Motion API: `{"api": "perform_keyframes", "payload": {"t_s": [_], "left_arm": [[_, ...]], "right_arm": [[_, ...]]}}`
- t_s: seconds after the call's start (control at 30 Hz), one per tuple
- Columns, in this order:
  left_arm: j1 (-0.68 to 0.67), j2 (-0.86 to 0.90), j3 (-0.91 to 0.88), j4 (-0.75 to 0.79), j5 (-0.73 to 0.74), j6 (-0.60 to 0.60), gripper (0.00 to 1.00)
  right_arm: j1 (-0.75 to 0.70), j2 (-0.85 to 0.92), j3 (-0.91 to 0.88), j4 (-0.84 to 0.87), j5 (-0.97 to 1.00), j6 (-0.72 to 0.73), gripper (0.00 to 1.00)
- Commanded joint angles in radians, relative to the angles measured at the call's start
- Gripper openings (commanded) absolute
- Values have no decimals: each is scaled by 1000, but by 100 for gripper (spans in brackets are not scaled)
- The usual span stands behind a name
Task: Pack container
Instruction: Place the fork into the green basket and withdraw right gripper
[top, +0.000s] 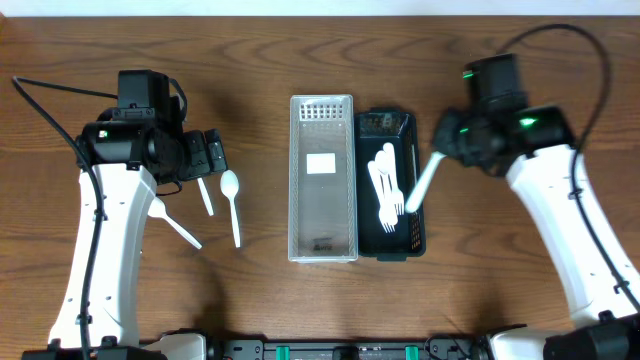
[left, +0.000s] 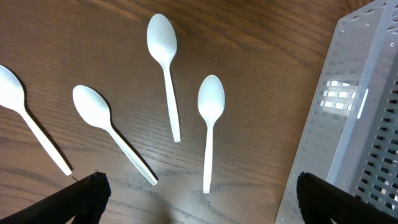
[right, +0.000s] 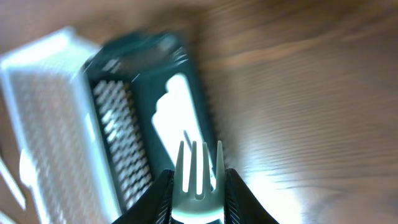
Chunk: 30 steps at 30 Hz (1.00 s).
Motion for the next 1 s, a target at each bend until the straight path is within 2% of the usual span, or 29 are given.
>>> {"api": "perform_keyframes", "payload": {"t_s": [0.0,0.07,0.27,0.33,0.43,0.53,0.63,0.8,0.97], "left_arm": [[5,1,16,-3,-23,14,98],[5,1,16,-3,-23,14,98],[5,1,16,-3,-23,14,98],[5,1,16,-3,-23,14,98],[4,1,16,-3,-23,14,98],[5,1,16,-3,-23,14,98],[5,1,16,-3,-23,14,98],[4,-6,16,-8,-23,52,98],[-11,-8,16,-40,-23,51,98]], "right_arm": [[92,-2,8,-2,11,-71,19],[120,17,8,-7,11,-74,24],[152,124,8,-37,11,-109,25],[160,172,8,-26,10,-139,29],[170,222,8,-11,11,-165,41],[171,235,8,9,11,-180,59],[170,224,25,18,23,-190,62],[151,172,171,-48,174,-197,63],[55,107,339,-128,254,-234,75]]}}
